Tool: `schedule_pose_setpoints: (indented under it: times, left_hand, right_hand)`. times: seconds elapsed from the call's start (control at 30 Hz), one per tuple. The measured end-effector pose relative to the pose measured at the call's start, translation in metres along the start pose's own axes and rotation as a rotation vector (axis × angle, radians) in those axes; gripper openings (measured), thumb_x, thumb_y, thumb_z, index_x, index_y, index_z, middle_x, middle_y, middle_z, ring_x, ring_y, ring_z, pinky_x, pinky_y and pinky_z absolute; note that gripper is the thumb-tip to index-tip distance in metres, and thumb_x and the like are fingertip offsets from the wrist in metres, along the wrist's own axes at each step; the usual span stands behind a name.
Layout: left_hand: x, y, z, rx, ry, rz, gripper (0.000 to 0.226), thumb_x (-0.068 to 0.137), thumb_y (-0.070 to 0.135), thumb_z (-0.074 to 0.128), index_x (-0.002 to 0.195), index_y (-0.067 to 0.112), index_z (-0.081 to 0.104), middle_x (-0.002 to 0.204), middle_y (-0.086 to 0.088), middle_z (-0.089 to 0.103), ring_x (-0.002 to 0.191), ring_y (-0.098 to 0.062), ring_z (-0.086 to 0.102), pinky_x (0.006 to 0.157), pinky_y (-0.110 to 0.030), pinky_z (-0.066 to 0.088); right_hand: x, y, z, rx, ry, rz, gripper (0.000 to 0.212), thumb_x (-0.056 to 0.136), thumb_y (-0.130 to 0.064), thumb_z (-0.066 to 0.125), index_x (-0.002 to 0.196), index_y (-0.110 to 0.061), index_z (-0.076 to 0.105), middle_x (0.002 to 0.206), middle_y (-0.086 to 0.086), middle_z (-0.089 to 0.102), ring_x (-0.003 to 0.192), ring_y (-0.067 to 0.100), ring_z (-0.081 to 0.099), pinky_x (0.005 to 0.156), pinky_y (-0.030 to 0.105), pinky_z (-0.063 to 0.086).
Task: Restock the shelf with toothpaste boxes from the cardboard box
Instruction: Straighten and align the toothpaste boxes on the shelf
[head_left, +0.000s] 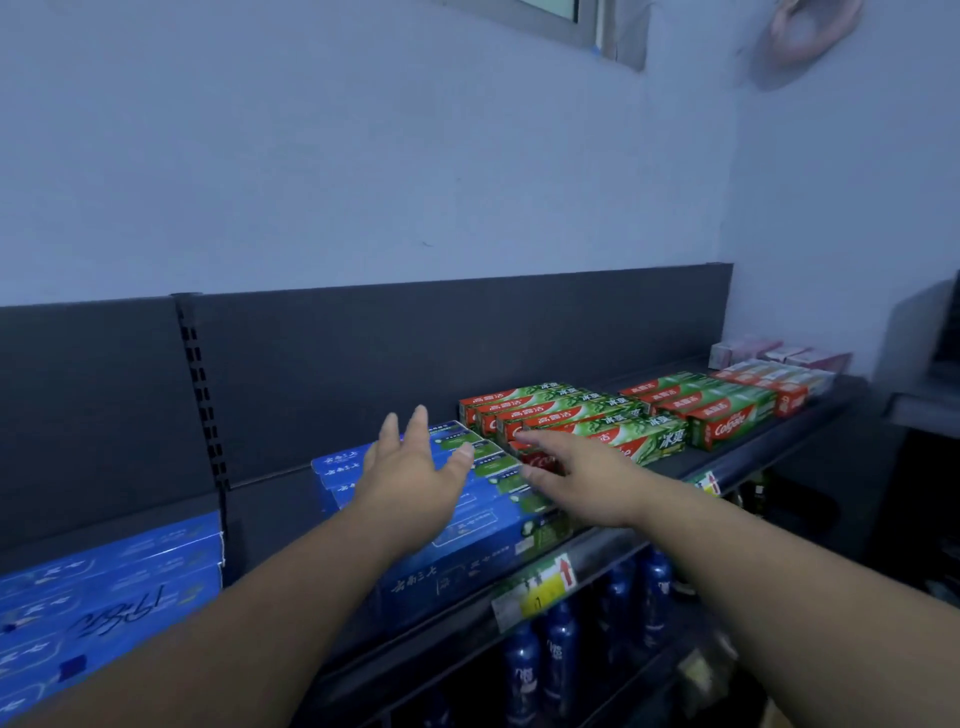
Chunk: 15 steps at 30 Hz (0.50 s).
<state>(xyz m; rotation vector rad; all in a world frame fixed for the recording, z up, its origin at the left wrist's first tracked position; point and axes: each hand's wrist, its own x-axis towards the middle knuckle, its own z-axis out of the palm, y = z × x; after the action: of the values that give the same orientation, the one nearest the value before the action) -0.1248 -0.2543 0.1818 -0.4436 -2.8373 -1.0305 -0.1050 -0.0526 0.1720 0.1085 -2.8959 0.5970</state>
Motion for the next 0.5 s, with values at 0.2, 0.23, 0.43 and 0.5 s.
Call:
schedule_pose_setpoints:
  times: [0.2, 0.23, 0.43, 0.5]
  left_hand:
    - [0.006, 0.025, 0.001, 0.181, -0.092, 0.152, 0.074, 0.094, 0.056, 0.041, 0.153, 0.031, 0.004, 0.160, 0.005, -0.012, 0.148, -0.022, -0.003, 0.120, -0.042, 0.011]
    - [0.012, 0.030, 0.004, 0.214, -0.111, 0.159, 0.075, 0.093, 0.056, 0.043, 0.153, 0.031, 0.005, 0.160, 0.004, -0.010, 0.148, -0.023, -0.001, 0.119, -0.041, 0.012]
    - [0.066, 0.055, 0.034, 0.476, -0.147, 0.198, 0.055, 0.092, 0.054, 0.047, 0.142, 0.032, 0.038, 0.149, 0.004, 0.035, 0.135, -0.017, 0.036, 0.116, -0.044, 0.021]
    - [0.085, 0.063, 0.043, 0.556, -0.159, 0.172, 0.042, 0.092, 0.052, 0.047, 0.131, 0.037, 0.048, 0.138, 0.008, 0.047, 0.127, -0.015, 0.045, 0.117, -0.050, 0.012]
  right_hand:
    - [-0.022, 0.055, -0.045, -0.074, 0.055, 0.162, 0.057, 0.096, -0.046, 0.053, 0.148, -0.033, 0.035, 0.154, -0.003, 0.037, 0.139, 0.018, 0.037, 0.109, 0.026, 0.030]
    - [-0.021, 0.065, -0.051, -0.091, 0.057, 0.179, 0.058, 0.095, -0.045, 0.054, 0.148, -0.032, 0.035, 0.154, -0.003, 0.037, 0.139, 0.018, 0.036, 0.109, 0.027, 0.030]
    - [0.004, 0.127, -0.073, -0.168, 0.005, 0.258, 0.065, 0.091, -0.039, 0.063, 0.148, -0.034, 0.033, 0.154, -0.003, 0.035, 0.138, 0.020, 0.039, 0.107, 0.027, 0.033]
    - [0.017, 0.146, -0.077, -0.193, -0.016, 0.270, 0.063, 0.093, -0.030, 0.062, 0.149, -0.033, 0.034, 0.153, -0.001, 0.038, 0.135, 0.022, 0.042, 0.106, 0.029, 0.036]
